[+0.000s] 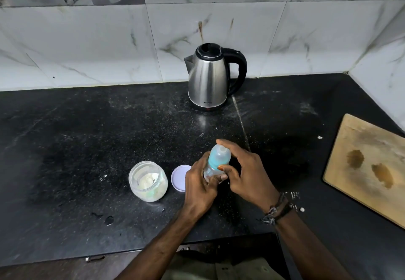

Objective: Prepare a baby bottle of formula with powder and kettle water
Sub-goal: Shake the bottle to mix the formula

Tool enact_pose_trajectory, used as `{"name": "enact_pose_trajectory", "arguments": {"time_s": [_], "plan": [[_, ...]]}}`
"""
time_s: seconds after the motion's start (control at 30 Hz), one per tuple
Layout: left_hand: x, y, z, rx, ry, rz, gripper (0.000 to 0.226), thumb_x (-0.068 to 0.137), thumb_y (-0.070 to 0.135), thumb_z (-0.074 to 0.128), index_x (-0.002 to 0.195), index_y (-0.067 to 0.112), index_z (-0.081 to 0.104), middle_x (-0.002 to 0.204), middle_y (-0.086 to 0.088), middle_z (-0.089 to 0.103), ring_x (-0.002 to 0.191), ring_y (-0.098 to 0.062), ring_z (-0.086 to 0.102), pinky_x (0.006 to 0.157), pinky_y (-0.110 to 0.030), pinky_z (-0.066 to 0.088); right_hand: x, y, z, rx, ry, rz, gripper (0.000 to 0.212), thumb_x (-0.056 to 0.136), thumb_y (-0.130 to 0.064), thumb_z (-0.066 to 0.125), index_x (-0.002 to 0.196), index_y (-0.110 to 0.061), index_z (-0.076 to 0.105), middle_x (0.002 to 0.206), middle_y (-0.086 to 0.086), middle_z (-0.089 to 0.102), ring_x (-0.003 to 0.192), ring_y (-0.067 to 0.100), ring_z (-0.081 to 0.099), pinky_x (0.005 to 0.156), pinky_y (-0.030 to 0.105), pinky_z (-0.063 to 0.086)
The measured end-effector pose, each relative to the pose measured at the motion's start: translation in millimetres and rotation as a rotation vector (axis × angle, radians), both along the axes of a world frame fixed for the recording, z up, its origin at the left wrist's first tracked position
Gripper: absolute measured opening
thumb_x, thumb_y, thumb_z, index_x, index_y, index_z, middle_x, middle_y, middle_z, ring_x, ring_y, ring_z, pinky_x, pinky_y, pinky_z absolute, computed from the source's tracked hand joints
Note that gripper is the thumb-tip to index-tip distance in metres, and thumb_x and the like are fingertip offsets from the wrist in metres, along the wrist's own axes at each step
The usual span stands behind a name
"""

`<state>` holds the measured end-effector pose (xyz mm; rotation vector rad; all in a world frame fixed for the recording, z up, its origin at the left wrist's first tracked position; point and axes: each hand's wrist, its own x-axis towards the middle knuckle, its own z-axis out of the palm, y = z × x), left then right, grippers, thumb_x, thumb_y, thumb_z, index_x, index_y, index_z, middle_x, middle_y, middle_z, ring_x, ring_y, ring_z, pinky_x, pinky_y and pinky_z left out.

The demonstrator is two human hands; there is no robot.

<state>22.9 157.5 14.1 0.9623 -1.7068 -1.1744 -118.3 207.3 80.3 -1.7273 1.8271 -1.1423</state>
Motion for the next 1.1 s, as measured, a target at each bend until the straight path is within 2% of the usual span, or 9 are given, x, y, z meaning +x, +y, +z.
{"name": "enact_pose_trajectory", "arguments": {"time_s": [0.13, 0.23, 0.3, 0.43, 0.63, 0.87, 1.0, 1.07, 1.1], "plan": [[3, 0, -10, 0.031, -0.04, 0.033, 0.073, 0.082, 0.005, 0.073, 0.135, 0.052, 0.054, 0.123, 0.014, 0.072, 0.113, -0.013, 0.069, 0.094, -0.045, 0.058, 0, -4, -2, 0.074, -0.123, 0.034, 0.069, 0.083, -0.004, 0.074, 0.143, -0.027, 0.049, 0.133, -0.01, 0.063, 0.122, 0.004, 0.06, 0.102, 0.033, 0.052], [4, 1, -13, 0.031, -0.012, 0.043, 0.055, 0.086, 0.014, 0.069, 0.138, 0.03, 0.06, 0.127, 0.01, 0.072, 0.117, -0.016, 0.068, 0.098, -0.048, 0.055, 2, -1, -7, 0.121, -0.145, 0.009, 0.077, 0.078, -0.02, 0.082, 0.144, -0.029, 0.043, 0.131, -0.015, 0.063, 0.119, 0.002, 0.06, 0.098, 0.031, 0.054], [4, 1, -13, 0.023, -0.02, 0.041, 0.053, 0.085, 0.02, 0.067, 0.138, 0.021, 0.061, 0.128, 0.007, 0.072, 0.117, -0.019, 0.068, 0.098, -0.049, 0.054, 4, 0, -11, 0.133, -0.161, -0.009, 0.074, 0.076, -0.025, 0.083, 0.14, -0.027, 0.047, 0.125, -0.016, 0.065, 0.114, 0.001, 0.062, 0.095, 0.033, 0.055], [4, 4, -8, 0.011, -0.017, 0.047, 0.052, 0.082, 0.022, 0.067, 0.134, 0.027, 0.062, 0.128, 0.011, 0.071, 0.117, -0.016, 0.067, 0.099, -0.047, 0.054, 7, 1, -18, 0.155, -0.208, -0.049, 0.06, 0.076, -0.025, 0.082, 0.131, -0.023, 0.056, 0.115, -0.011, 0.071, 0.106, 0.003, 0.067, 0.091, 0.036, 0.058], [4, 4, -3, -0.018, 0.01, 0.063, 0.052, 0.08, 0.03, 0.066, 0.131, 0.041, 0.058, 0.128, 0.012, 0.07, 0.119, -0.011, 0.066, 0.102, -0.04, 0.053, 7, 3, -20, 0.145, -0.252, -0.044, 0.056, 0.078, -0.03, 0.08, 0.13, -0.025, 0.058, 0.116, -0.013, 0.071, 0.108, 0.004, 0.067, 0.093, 0.035, 0.058], [4, 1, -2, -0.041, 0.033, 0.068, 0.05, 0.082, 0.033, 0.07, 0.131, 0.033, 0.063, 0.126, 0.012, 0.072, 0.118, -0.011, 0.067, 0.1, -0.042, 0.054, 2, 3, -18, 0.167, -0.258, -0.033, 0.056, 0.08, -0.026, 0.081, 0.129, -0.033, 0.055, 0.117, -0.014, 0.07, 0.109, 0.003, 0.067, 0.093, 0.033, 0.058], [3, 0, -4, -0.053, 0.019, 0.016, 0.051, 0.084, 0.038, 0.071, 0.133, 0.027, 0.063, 0.129, 0.009, 0.071, 0.12, -0.012, 0.067, 0.1, -0.044, 0.055, -3, 4, -22, 0.182, -0.252, -0.056, 0.054, 0.08, -0.028, 0.082, 0.129, -0.023, 0.059, 0.114, -0.011, 0.073, 0.105, 0.001, 0.069, 0.093, 0.036, 0.058], [3, -1, -9, -0.022, 0.0, -0.024, 0.066, 0.079, 0.039, 0.079, 0.138, 0.018, 0.061, 0.135, 0.004, 0.069, 0.126, -0.014, 0.064, 0.105, -0.043, 0.053, -2, 5, -24, 0.152, -0.295, -0.108, 0.047, 0.082, -0.028, 0.081, 0.124, -0.022, 0.061, 0.11, -0.01, 0.074, 0.102, 0.003, 0.071, 0.091, 0.039, 0.059], [4, -1, -10, -0.001, -0.008, -0.035, 0.077, 0.073, 0.043, 0.084, 0.141, 0.016, 0.059, 0.136, 0.002, 0.068, 0.128, -0.012, 0.063, 0.108, -0.038, 0.051, -1, 5, -22, 0.13, -0.344, -0.142, 0.043, 0.083, -0.028, 0.081, 0.121, -0.021, 0.063, 0.108, -0.008, 0.075, 0.1, 0.005, 0.072, 0.089, 0.041, 0.06]]}}
